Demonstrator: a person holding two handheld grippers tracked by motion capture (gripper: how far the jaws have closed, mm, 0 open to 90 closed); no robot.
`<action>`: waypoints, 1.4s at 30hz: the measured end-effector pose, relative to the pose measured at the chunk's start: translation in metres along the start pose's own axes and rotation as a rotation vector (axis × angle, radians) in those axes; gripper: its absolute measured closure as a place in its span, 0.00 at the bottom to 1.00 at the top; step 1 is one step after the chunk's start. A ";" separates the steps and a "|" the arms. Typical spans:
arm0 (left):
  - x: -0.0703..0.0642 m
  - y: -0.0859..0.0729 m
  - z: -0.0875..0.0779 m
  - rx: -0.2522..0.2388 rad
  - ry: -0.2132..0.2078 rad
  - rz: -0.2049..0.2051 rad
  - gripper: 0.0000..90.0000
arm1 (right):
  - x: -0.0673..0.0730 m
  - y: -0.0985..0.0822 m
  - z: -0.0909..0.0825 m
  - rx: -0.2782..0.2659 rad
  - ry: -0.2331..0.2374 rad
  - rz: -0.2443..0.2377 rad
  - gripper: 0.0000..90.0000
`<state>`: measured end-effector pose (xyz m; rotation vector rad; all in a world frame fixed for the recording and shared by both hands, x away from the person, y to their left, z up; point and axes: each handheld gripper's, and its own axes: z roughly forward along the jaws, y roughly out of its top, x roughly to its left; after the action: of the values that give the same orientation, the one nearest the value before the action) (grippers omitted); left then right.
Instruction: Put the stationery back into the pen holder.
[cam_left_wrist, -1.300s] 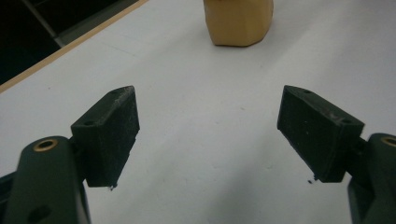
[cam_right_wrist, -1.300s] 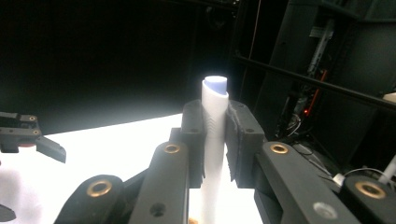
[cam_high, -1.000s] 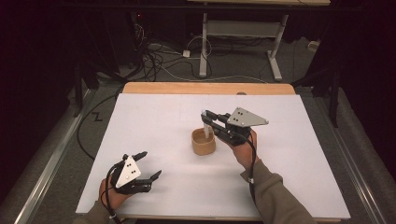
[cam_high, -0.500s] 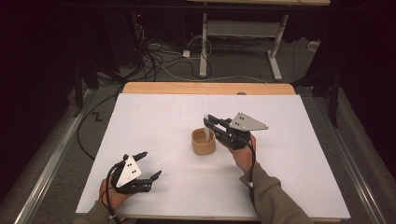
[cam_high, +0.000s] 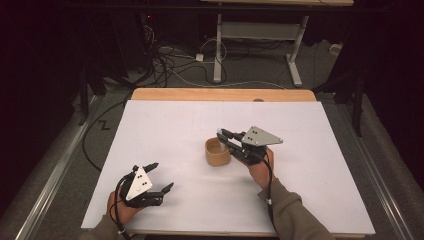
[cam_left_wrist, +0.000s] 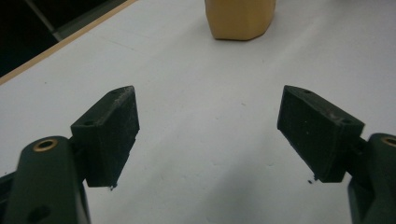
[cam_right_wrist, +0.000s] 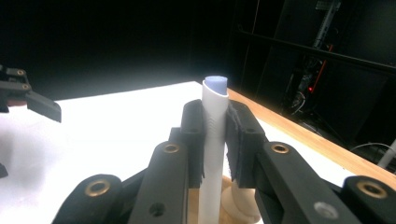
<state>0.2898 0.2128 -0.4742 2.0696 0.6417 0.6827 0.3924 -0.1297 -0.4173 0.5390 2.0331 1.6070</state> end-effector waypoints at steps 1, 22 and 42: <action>0.000 0.000 0.000 0.002 0.001 0.000 0.22 | 0.000 0.000 -0.001 0.001 -0.001 -0.001 0.87; 0.000 -0.001 0.001 0.014 -0.001 0.003 0.22 | 0.002 -0.009 0.000 0.059 -0.055 -0.014 0.82; 0.001 -0.001 0.001 0.020 -0.005 0.005 0.22 | 0.001 -0.005 -0.005 0.070 -0.098 -0.053 0.74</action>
<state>0.2906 0.2134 -0.4753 2.0914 0.6428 0.6762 0.3889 -0.1340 -0.4216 0.5728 2.0200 1.4550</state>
